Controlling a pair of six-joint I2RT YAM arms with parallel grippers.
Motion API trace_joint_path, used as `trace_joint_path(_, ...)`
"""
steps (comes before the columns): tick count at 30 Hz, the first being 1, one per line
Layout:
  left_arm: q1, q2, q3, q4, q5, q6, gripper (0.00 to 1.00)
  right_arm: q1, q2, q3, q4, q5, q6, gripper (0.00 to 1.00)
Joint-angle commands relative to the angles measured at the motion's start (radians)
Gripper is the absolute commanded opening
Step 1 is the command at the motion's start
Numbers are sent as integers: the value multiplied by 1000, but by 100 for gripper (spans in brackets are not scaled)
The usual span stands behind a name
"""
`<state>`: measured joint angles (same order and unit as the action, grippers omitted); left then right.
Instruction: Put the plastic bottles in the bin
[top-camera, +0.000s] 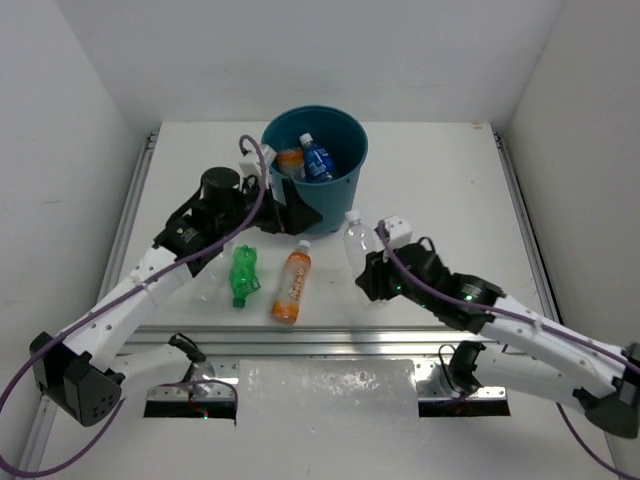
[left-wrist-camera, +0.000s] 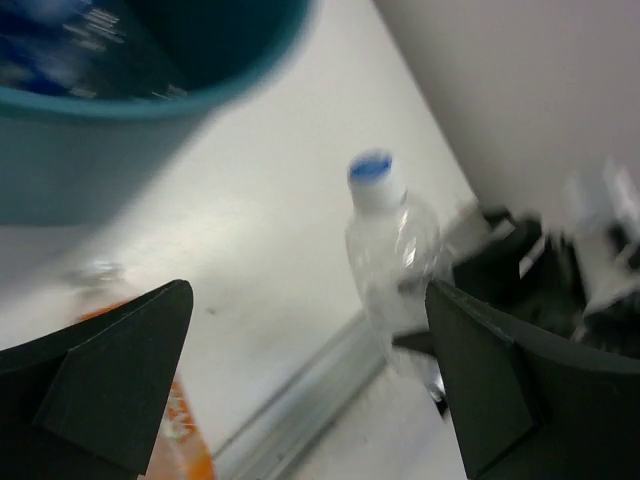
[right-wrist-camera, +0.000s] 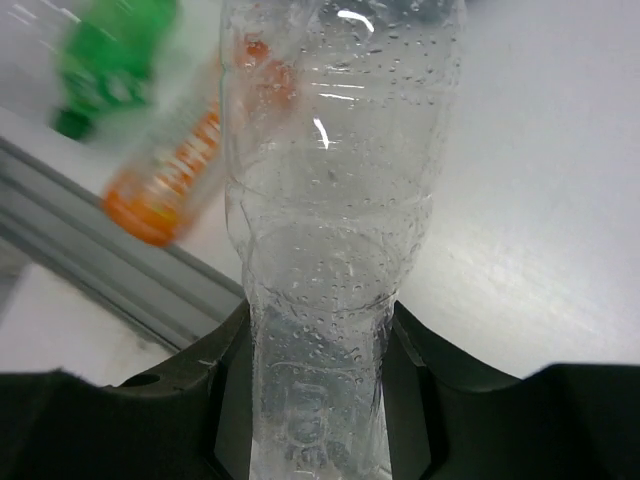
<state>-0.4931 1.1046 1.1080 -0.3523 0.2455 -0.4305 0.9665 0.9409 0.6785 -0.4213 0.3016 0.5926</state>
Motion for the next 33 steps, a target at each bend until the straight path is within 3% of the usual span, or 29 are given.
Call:
trace_joint_path(1,-38,-26,-83,309,397,-85,100,-52,-108,55,50,-147,-158,27)
trace_joint_path(2,-80,-20,-98,408,414,-106,100,-70,-126,59,62,-197,-192,27)
trace_joint_path(6,-162,55,-99,498,448,-171,100,-72,-156,78,133,-375,-217,26)
trace_joint_path(11,-199,112,-48,417,382,-139,100,-74,-188,49,216,-481,-217,25)
trace_joint_path(14,-203,148,-46,415,411,-146,100,-72,-195,49,249,-509,-229,25)
trace_joint_path(19,-225,182,-31,395,416,-132,87,-72,-217,49,271,-472,-232,23)
trace_joint_path(20,-225,182,-27,400,419,-134,72,-72,-218,50,269,-464,-234,25)
trace_joint_path(22,-225,179,-13,391,414,-136,38,-72,-212,49,262,-447,-232,31)
trace_joint_path(23,-225,181,16,375,402,-126,16,-72,-212,47,259,-435,-234,36)
trace_joint_path(24,-225,179,38,359,367,-120,10,-72,-215,43,256,-423,-232,54)
trace_joint_path(27,-220,184,142,231,249,-94,0,-72,-246,23,245,-366,-224,98)
trace_joint_path(30,-156,239,331,-9,-60,-85,0,-72,-303,12,202,-222,-205,99)
trace_joint_path(33,-79,265,519,-98,-226,-93,0,-72,-344,13,136,-156,-197,99)
